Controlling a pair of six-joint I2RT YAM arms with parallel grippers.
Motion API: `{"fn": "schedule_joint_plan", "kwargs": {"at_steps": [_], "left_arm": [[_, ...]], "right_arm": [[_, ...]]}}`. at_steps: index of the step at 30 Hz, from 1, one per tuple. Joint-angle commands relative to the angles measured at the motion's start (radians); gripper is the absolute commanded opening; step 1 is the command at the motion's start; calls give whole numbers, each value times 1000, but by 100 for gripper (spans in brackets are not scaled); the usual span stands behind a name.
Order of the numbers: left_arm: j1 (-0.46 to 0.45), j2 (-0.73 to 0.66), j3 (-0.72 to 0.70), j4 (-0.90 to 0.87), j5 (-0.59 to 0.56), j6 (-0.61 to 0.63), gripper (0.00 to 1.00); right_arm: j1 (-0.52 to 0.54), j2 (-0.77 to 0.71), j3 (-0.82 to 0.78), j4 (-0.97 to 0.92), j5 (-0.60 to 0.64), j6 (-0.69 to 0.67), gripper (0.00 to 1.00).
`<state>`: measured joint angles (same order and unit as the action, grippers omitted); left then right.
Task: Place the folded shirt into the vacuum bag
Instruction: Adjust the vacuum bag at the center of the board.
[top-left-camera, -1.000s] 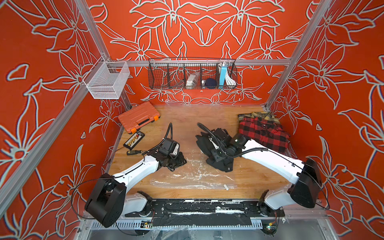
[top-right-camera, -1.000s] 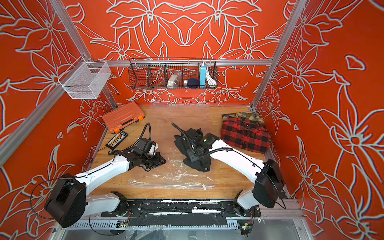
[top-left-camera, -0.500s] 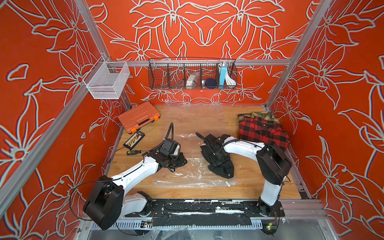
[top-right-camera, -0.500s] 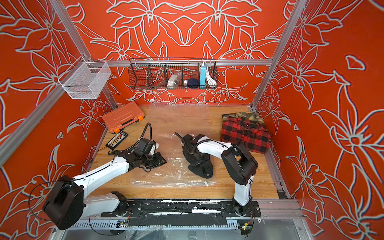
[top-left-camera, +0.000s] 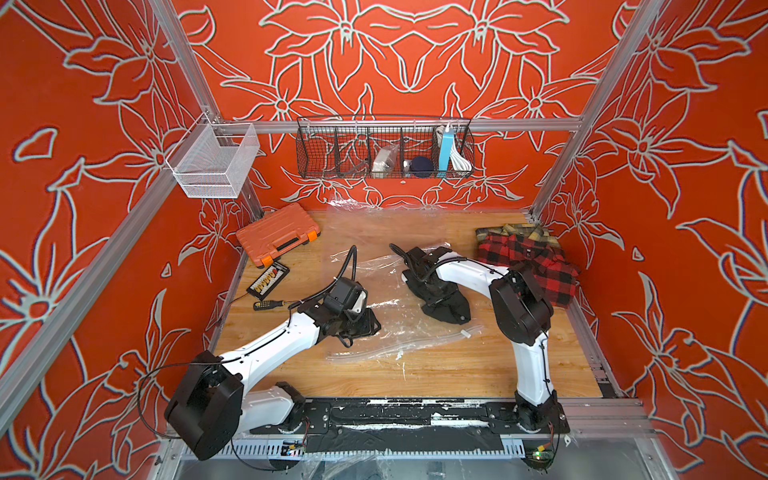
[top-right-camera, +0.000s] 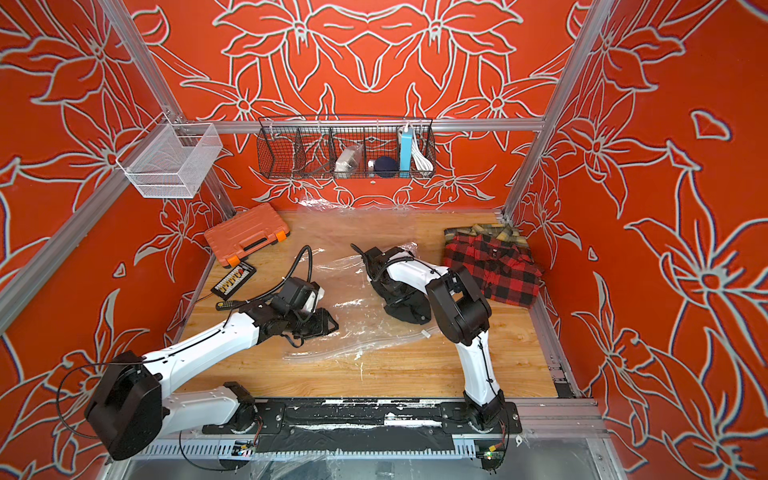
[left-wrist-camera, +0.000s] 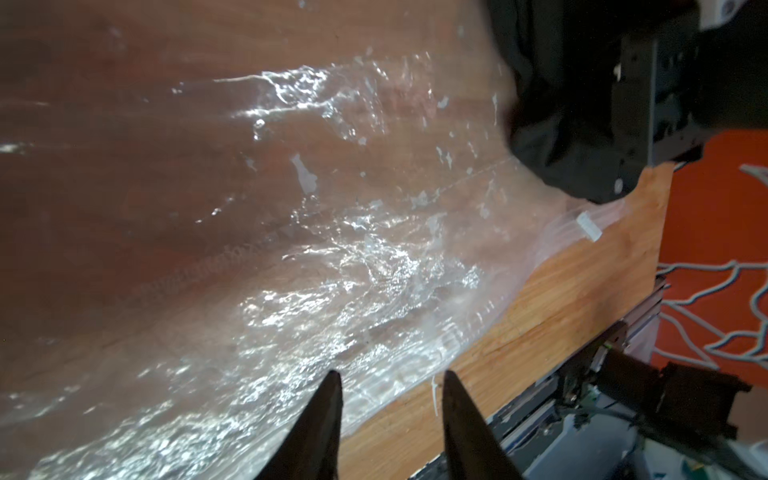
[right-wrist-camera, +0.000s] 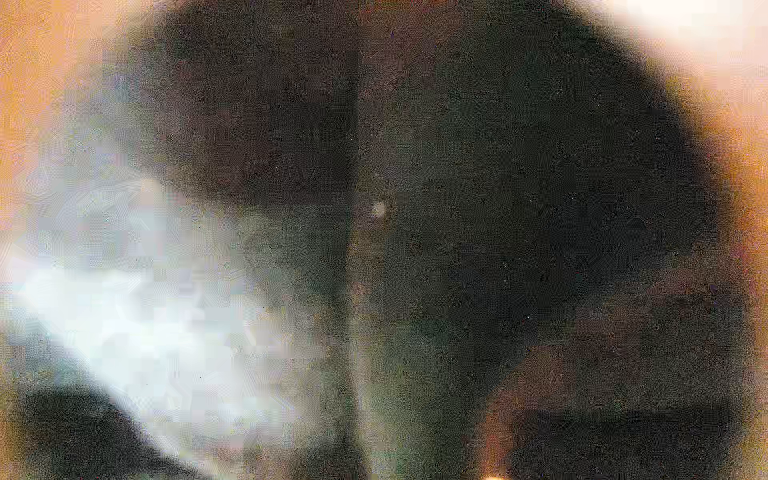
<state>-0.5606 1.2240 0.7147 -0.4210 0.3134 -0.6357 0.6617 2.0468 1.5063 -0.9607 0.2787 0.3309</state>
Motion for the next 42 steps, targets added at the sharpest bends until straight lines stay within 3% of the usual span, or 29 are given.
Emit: {"fn": "schedule_joint_plan", "kwargs": {"at_steps": [1,7,12,17,22,27,33,38,42], "left_arm": [[-37,-21,37,-64,-43,70,47],[-65,-40,33,-35,-73,114,54],[-138,-52,32,-1,-147,154,60],[-151,-65,15,4,-169,156,61],[-151,-93,-9,18,-178,139,62],[-168,-110,18,-53,-189,185,65],[-197,-133,43,-112,-204,249,73],[-294,-94,54,-116,-223,295,86],[-379,9,97,-164,-305,351,88]], "right_arm": [[-7,-150,-38,-20,-26,-1,0],[48,-393,-163,-32,-152,66,0],[127,-494,-292,42,-284,187,0],[170,-495,-437,194,-405,303,0],[95,-341,-530,250,-320,240,0],[-7,-174,-413,187,-179,127,0],[-97,72,-100,39,-43,4,0],[-129,170,51,-4,-76,-40,0],[-128,173,57,3,-81,-62,0]]}}
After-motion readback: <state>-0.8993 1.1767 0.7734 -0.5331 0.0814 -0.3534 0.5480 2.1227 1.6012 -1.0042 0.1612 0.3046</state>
